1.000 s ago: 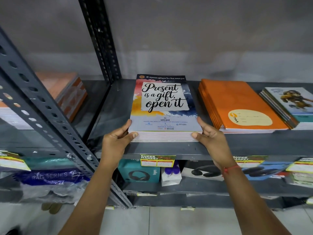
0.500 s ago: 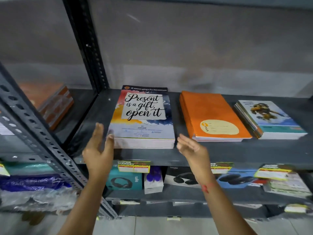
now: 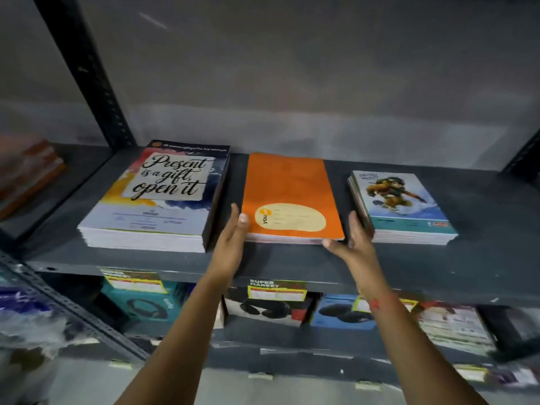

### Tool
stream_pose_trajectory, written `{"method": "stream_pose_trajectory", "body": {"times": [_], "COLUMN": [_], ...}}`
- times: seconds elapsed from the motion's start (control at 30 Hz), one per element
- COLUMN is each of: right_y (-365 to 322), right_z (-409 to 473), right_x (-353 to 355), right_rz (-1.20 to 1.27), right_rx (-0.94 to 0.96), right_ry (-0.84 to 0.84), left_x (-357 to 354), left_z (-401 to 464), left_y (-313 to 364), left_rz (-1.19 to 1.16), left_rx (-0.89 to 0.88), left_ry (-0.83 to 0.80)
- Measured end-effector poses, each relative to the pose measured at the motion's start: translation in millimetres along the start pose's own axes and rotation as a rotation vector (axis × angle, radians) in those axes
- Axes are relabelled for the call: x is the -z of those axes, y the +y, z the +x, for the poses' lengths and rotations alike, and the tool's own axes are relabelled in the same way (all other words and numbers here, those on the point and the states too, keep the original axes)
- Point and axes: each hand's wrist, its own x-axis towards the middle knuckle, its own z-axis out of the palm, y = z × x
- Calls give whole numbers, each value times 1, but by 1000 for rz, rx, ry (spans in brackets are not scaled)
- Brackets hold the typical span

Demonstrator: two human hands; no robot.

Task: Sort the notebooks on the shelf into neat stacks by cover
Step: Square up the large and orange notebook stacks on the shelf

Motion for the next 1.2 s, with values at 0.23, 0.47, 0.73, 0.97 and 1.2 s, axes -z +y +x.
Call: {"method": "stream_pose_trajectory", "body": {"times": [0.23,0.47,0.73,0.97,1.2], "right_y": [9,17,22,22,18], "right_z": [8,10,14,16,14], "right_x": [-1,5,5,4,0], "right_rz": [30,108,137,151,121], "right_rx": [6,27,56,44,39], "right_ry": [-117,-116,-78,-17,41], "left_x": [-7,13,16,6,0], "left_z": [3,5,10,10,11], "left_y": [-3,-11,-20,-21,-19], "left_rz": [-19,25,-30,-55,-119], "left_rx": [4,-7,8,-26,-51], "left_ry": [22,-125,-9,124,164]}}
